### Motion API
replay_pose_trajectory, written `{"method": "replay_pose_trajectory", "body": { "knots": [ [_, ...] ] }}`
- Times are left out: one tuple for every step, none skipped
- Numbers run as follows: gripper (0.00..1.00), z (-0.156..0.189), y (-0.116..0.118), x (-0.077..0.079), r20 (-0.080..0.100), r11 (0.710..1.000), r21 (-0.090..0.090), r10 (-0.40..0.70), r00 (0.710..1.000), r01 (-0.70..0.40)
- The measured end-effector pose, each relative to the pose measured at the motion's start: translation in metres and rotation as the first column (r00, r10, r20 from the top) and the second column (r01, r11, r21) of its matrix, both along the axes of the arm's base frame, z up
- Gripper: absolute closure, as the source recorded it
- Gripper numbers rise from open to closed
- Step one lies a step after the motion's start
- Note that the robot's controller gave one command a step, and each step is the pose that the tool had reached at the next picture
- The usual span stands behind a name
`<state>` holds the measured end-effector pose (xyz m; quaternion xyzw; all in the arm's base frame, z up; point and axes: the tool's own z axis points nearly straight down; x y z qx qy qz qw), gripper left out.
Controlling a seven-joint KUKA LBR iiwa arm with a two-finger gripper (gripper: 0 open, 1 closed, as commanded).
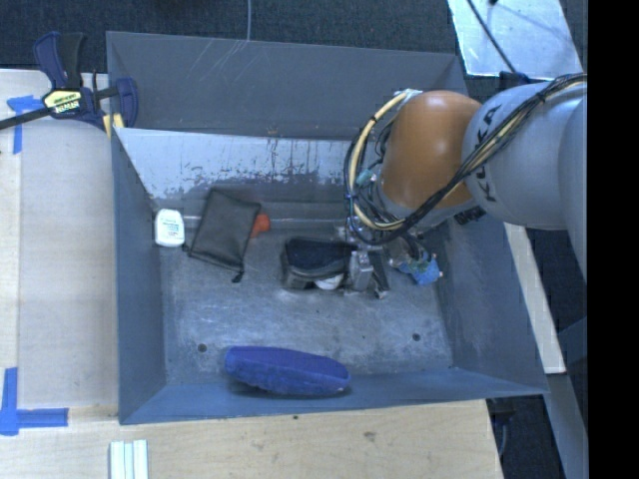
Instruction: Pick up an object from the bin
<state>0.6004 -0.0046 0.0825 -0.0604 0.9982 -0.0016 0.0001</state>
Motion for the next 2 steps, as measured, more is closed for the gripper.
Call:
{"method": "replay_pose_trajectory", "body": {
  "knots": [
    [1.0, 0.104, 0.014, 0.02, 0.006, 1.0, 0.002, 0.001, 1.0, -0.001],
    [1.0, 0.234, -0.005, 0.022, 0.006, 1.0, 0.001, -0.009, 1.0, 0.009]
  ]
}}
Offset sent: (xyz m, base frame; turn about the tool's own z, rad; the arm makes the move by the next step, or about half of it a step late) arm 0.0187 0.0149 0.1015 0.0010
